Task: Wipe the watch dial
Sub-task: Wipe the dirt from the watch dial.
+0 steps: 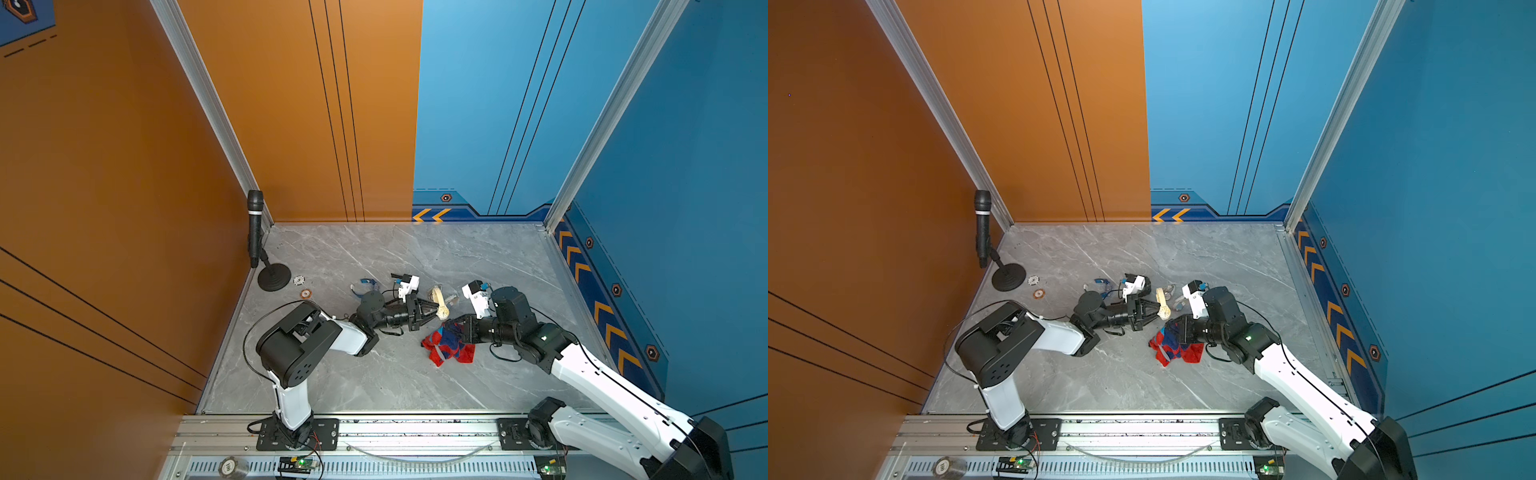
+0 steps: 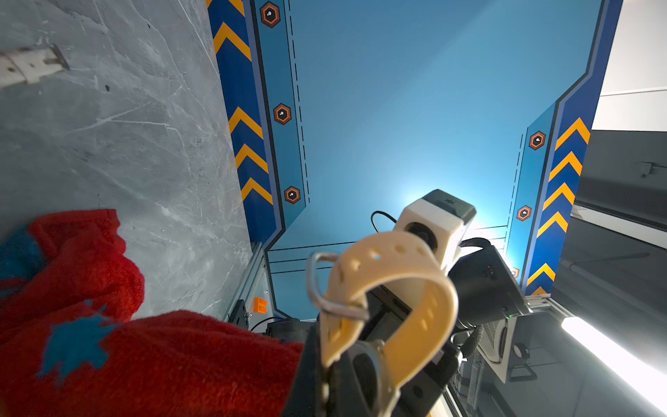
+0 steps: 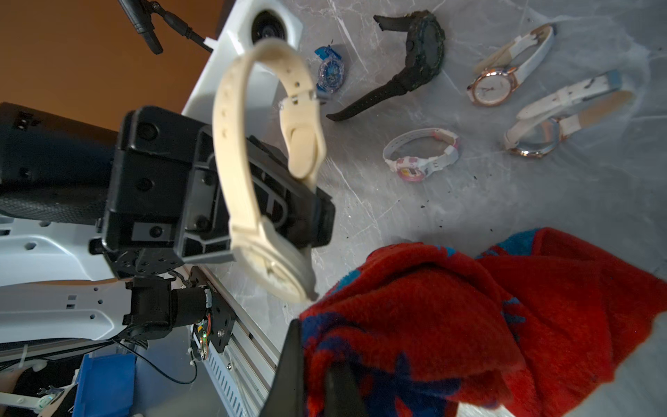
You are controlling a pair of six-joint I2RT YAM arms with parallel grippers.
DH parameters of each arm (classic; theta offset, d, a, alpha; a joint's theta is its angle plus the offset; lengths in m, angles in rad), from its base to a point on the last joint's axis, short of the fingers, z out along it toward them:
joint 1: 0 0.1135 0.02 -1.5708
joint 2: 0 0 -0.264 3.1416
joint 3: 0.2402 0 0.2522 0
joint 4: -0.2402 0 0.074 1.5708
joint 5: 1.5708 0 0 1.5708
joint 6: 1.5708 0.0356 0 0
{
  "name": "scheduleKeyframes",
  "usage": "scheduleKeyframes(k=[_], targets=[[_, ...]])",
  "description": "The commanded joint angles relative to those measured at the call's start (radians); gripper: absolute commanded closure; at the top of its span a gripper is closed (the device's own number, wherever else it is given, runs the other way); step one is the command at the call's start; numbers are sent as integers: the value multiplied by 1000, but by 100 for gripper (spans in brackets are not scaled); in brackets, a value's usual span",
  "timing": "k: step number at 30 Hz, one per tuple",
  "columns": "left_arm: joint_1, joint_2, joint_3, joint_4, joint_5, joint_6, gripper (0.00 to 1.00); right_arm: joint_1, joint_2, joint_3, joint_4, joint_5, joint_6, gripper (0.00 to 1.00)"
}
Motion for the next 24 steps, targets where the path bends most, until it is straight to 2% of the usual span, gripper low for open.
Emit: scheduleKeyframes(k=[1,8,24], targets=[[5,-14,2,36,7,17,100,-20,-44,-8,-41,25,-13,100],[6,-13,-11,36,5,21,100,-83,-105,51,-114,-14,-27,100],[6,0,-3,36,14,18,100,-44,-72,168,-82,-40,-8,100]])
